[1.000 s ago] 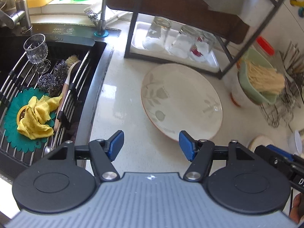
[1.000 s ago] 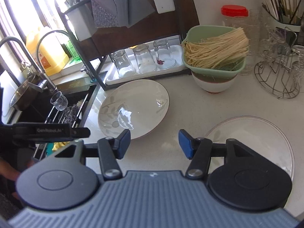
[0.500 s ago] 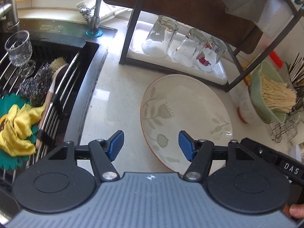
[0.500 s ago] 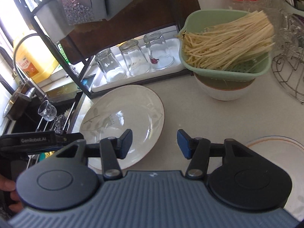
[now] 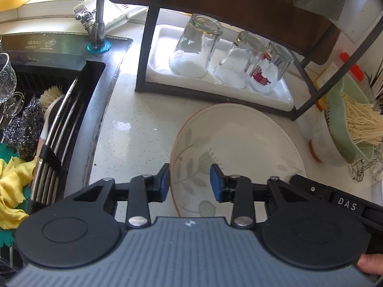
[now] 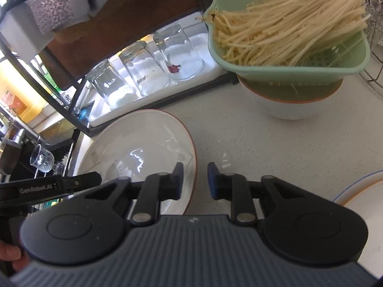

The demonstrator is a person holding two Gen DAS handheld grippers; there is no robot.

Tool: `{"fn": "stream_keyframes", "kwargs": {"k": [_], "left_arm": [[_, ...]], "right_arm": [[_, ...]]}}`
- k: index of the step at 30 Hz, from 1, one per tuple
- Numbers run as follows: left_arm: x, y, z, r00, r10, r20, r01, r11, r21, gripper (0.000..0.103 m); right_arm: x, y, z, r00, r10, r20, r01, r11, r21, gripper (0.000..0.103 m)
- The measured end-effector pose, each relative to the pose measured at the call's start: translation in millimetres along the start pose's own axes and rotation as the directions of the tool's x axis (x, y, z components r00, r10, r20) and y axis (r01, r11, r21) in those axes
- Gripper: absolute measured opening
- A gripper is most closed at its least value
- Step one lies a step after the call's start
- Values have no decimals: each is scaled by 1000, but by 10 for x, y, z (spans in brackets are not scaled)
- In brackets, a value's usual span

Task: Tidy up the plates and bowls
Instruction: 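Close both grippers on the rim of the second leaf-pattern plate, then lift the second leaf-pattern plate and carry it over the plate stack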

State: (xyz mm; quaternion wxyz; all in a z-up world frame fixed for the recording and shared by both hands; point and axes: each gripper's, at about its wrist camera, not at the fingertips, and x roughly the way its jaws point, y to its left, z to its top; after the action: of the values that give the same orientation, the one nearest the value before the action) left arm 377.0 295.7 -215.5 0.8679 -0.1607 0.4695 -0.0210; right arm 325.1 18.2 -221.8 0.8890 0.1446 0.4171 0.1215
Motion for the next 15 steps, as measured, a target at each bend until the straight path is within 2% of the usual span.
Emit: {"fn": "stream_keyframes", "kwargs": {"k": [2, 4, 6, 10, 15], "left_arm": [[9, 31, 8, 1000, 0, 1, 0, 1000, -14, 28], [22, 40, 1, 1000, 16, -2, -16, 1000, 2, 17], [26, 29, -6, 1000, 25, -7, -25, 1000, 18, 17], [22, 89, -1, 999, -17, -32, 16, 999, -43, 17], [-104, 13, -15, 999, -34, -37, 32, 999, -43, 16]], "right_arm": [[12, 15, 2, 1000, 6, -6, -6, 1000, -16, 11], [15, 48, 12, 1000, -1, -5, 1, 999, -44, 12], [16, 16, 31, 1000, 18, -15, -19, 999, -32, 11], [-10, -24, 39, 999, 37, -37, -38, 998, -42, 11], [-157, -46, 32, 997, 53, -54, -56, 997, -51, 11]]}}
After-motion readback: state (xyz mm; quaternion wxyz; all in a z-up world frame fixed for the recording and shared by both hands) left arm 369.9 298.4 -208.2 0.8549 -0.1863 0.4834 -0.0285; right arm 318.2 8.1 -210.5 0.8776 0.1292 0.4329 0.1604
